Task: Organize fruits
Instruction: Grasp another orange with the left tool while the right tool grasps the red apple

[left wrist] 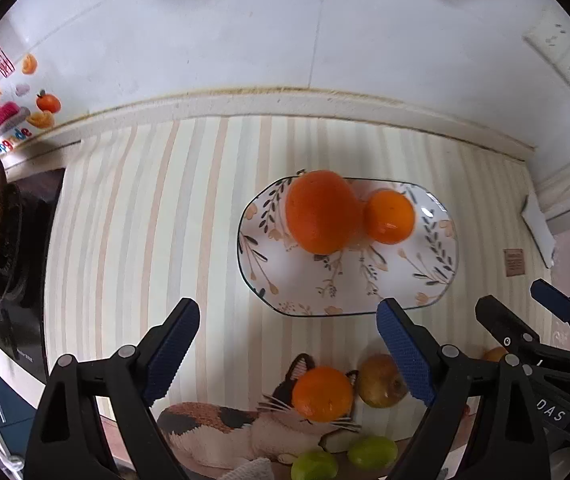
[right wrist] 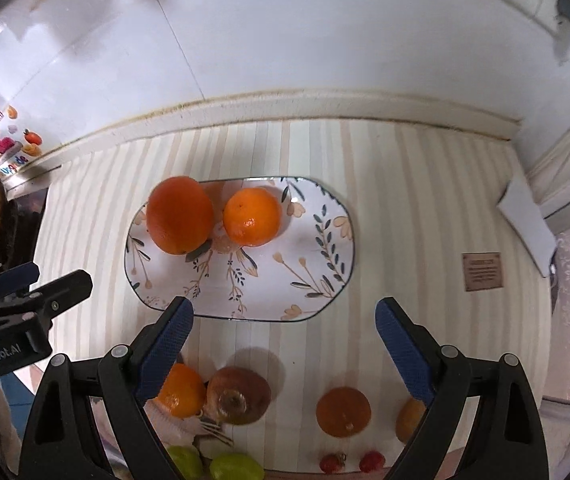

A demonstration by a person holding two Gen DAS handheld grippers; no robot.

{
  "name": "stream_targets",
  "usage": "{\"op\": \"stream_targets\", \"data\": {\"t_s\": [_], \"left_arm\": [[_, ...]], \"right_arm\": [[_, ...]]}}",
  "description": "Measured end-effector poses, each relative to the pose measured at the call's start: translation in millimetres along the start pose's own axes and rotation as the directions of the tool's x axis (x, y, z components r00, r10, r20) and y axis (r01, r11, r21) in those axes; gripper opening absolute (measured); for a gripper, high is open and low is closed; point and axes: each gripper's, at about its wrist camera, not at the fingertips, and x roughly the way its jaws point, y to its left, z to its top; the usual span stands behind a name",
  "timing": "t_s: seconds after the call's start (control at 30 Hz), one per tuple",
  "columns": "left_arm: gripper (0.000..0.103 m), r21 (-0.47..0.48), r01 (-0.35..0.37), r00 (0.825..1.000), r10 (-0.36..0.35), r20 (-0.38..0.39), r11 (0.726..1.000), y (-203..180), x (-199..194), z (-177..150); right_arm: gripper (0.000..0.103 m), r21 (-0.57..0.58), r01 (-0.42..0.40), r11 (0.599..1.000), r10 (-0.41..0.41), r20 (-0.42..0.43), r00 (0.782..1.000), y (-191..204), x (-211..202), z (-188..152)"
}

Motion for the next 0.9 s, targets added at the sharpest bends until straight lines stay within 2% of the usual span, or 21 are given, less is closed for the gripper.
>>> {"op": "stream_targets", "data": {"t_s": [0.47, 0.6, 0.7, 0.8, 0.9], "left_arm": [[0.091, 0.013, 0.001, 0.994, -0.002, 0.106, 1.0, -12.0, -53.7, -40.1], [0.091, 0.006, 0.006, 0.994, -0.007, 0.113, 1.0, -9.5, -56.6, -45.6], [0.091, -0.005, 0.002, 0.996, -0.001, 0.093, 1.0, -6.7, -48.5, -49.9], [0.091, -0.01, -0.012, 0.999, 0.012, 0.051, 1.0, -3.7, -31.8, -58.1], [0.091, -0.002, -0.028, 0.999, 0.028, -0.026, 1.0, -2.4, -3.2, -67.3]], "right_arm": [[0.095, 0.02, -0.011, 1.0, 0.008, 0.137, 0.991, 1.6, -76.2, -33.4], [0.095, 0.031, -0.036, 0.999, 0.031, 0.155, 0.987, 2.0, -79.6, -39.3], [0.095, 0.047, -0.064, 0.997, 0.057, 0.133, 0.989, 0.8, -69.1, -44.3], [0.095, 0.075, -0.106, 0.992, 0.102, 0.062, 0.993, -3.4, -42.6, -52.4], [0.095, 0.114, -0.14, 0.984, 0.143, -0.015, 0.99, -9.9, -11.1, -63.9]]}}
